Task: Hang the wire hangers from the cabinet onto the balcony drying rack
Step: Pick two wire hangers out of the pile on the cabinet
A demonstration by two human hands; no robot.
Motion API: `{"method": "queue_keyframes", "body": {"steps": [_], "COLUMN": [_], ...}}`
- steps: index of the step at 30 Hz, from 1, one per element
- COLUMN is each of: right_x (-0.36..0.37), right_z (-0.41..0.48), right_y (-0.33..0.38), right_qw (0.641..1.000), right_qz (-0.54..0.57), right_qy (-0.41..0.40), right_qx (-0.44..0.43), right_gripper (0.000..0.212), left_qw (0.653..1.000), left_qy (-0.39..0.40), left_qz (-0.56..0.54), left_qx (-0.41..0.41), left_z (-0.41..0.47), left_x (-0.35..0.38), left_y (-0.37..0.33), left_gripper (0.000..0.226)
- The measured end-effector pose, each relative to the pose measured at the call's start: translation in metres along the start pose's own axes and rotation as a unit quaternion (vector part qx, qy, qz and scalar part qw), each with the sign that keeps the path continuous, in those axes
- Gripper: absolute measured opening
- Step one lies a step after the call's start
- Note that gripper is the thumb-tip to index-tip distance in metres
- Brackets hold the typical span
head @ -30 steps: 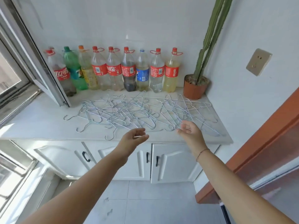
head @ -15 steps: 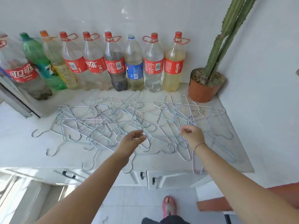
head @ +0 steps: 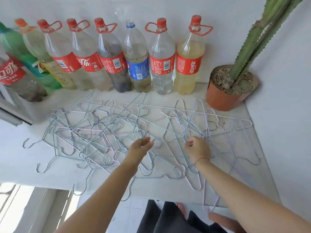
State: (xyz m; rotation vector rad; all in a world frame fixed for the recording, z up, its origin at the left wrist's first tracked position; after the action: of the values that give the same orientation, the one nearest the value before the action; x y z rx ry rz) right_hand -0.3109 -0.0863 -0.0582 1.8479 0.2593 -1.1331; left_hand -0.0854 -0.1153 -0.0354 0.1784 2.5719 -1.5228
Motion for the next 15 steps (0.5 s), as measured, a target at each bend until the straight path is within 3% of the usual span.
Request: {"method": "queue_keyframes", "body": {"steps": [5,10,15], "right_x": [0.002,-0.011,-0.023], "right_z": [0.001,-0.006,-0.012], "right_y": [-0.001,0.008,0.017], "right_qw": [0.999,0.988,0.962], "right_qz": [0.004,0.130,0.255], "right_qy": [-0.040,-0.081,-0.081], "right_qx": [0.002,0.007,0.043], "right_gripper": [0.010,0.004,0.007], "left_qw": [0.997,0.983,0.963], "left_qy": [-0.054,-0.095,-0.061], "left_qz": [0.053,0.136,0.239], "left_qx": [0.027,0.078,0.110], "left_z": [0.028,0.051,0.070], "left_x": [-0.034,-0.064,-0.077], "left_y": [-0.005,-0.014,-0.011], "left_gripper": [0.025,0.033,0.037]}}
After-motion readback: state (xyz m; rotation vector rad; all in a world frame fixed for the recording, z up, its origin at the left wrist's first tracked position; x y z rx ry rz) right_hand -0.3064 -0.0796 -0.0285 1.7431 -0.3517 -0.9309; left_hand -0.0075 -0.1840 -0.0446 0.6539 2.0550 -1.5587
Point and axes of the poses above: each hand's wrist, its own z-axis towards the middle knuckle, its own x-axis out of the palm, y = z × x, the point moved 2 cm from there along z, towards the middle knuckle, and after that the axes turned 11 degrees about -y, right-handed, at the moved point
